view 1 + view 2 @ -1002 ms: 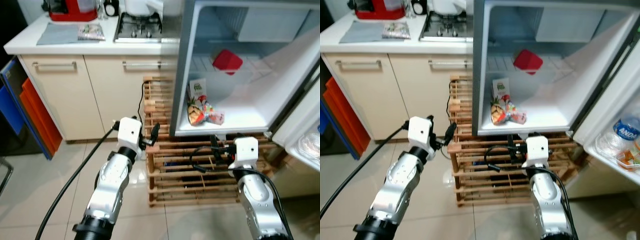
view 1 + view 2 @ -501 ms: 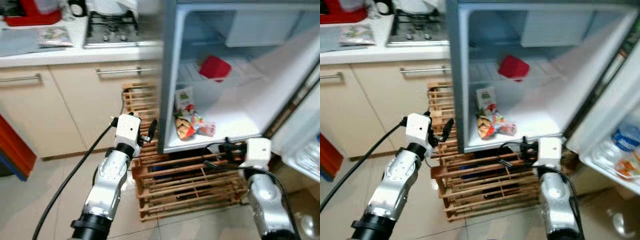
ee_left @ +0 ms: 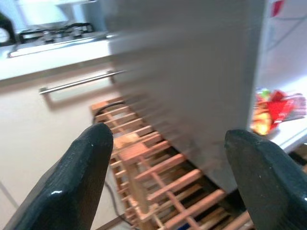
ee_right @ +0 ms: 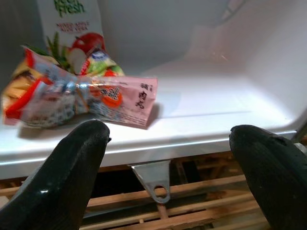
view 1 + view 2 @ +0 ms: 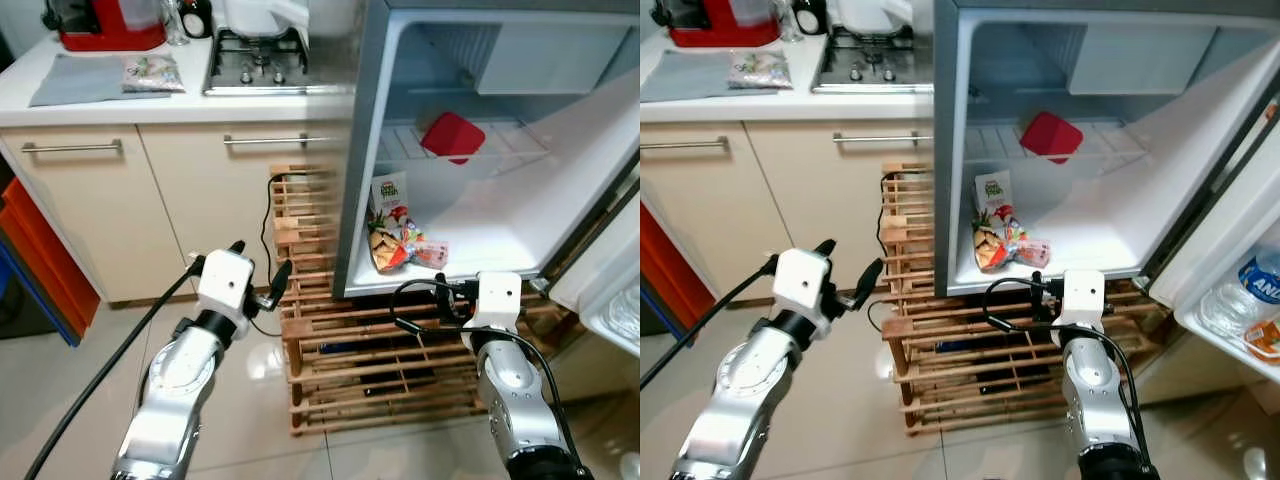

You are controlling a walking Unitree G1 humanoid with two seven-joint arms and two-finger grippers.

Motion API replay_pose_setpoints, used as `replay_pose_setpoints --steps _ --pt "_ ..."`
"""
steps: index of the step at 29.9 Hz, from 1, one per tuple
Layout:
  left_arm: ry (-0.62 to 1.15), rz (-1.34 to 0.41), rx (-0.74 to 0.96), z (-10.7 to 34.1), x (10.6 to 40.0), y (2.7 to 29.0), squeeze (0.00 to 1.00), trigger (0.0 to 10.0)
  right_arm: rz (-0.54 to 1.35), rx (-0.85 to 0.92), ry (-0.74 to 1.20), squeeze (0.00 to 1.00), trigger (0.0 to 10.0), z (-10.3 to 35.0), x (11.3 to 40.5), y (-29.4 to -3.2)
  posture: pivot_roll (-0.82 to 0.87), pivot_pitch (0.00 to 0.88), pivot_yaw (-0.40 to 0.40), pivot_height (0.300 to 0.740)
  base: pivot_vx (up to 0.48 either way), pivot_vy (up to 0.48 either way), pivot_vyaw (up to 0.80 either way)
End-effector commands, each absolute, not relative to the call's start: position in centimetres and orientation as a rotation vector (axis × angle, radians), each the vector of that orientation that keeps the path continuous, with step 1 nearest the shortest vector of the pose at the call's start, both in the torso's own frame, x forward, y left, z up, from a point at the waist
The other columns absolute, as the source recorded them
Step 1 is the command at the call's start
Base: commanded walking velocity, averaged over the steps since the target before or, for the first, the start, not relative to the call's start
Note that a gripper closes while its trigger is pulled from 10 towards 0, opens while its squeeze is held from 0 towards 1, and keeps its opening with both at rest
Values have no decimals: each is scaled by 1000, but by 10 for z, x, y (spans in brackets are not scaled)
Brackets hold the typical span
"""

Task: Restocking fridge

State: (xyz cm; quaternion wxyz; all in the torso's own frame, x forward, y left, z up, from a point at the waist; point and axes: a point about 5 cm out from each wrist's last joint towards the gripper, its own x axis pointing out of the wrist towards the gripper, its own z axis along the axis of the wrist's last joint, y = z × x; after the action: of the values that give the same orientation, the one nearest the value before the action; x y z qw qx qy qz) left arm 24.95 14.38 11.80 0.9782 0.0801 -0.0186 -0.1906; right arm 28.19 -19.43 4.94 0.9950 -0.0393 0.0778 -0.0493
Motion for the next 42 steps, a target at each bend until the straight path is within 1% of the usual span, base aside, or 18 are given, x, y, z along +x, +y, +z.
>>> replay_pose_setpoints --steps 1,3,4,5,9,14,16,19,22,24,25,26,27,35,38,41,42 --pt "-39 -423 156 122 244 141 0 10000 -107 -97 145 0 10000 54 286 -193 -39 123 -17 740 0 0 0" --pt "-20 -453 145 123 234 139 0 10000 -128 -109 120 0 10000 60 289 -194 -34 155 -23 740 0 0 0" --pt "-20 -453 145 123 234 139 0 10000 -128 -109 120 0 10000 60 289 -194 -34 155 -23 740 0 0 0" --pt "-2 -463 131 123 225 137 0 10000 -146 -122 94 0 10000 66 292 -194 -33 168 -26 740 0 0 0" --pt "15 -462 107 124 215 133 0 10000 -153 -114 57 0 10000 74 296 -189 -39 203 -35 740 0 0 0" --pt "28 -463 98 124 211 130 0 10000 -137 -124 25 0 10000 79 302 -181 -35 213 -37 740 0 0 0" --pt "43 -454 85 125 209 129 0 10000 -107 -141 -20 0 10000 88 314 -171 -30 220 -42 740 0 0 0" --pt "46 -452 82 125 208 129 0 10000 -97 -147 -35 0 10000 91 318 -168 -27 222 -43 740 0 0 0" --pt "55 -451 77 125 205 127 0 10000 -69 -150 -66 0 10000 99 330 -156 -18 226 -49 740 0 0 0" --pt "57 -451 76 125 204 127 0 10000 -66 -152 -70 0 10000 99 331 -155 -18 226 -49 740 0 0 0" --pt "62 -451 73 124 203 125 0 10000 -41 -151 -78 0 10000 102 337 -147 -15 230 -52 740 0 0 0" --pt "62 -451 73 124 203 125 0 10000 -41 -151 -78 0 10000 102 337 -147 -15 230 -52 740 0 0 0" --pt "66 -451 72 124 203 124 0 10000 -21 -164 -84 0 10000 103 341 -142 -12 231 -55 740 0 0 0" --pt "77 -448 67 123 200 123 0 10000 -7 -210 -81 0 10000 104 351 -141 -2 236 -51 740 0 0 0" --pt "81 -457 69 123 200 122 0 10000 18 -274 -134 0 10000 112 356 -138 -4 239 -38 740 0 0 0" --pt "79 -463 69 124 202 121 0 10000 54 -483 -283 0 10000 130 358 -137 -11 238 -34 740 0 0 0" --pt "79 -463 69 124 202 121 0 10000 54 -483 -283 0 10000 130 358 -137 -11 238 -34 740 0 0 0"
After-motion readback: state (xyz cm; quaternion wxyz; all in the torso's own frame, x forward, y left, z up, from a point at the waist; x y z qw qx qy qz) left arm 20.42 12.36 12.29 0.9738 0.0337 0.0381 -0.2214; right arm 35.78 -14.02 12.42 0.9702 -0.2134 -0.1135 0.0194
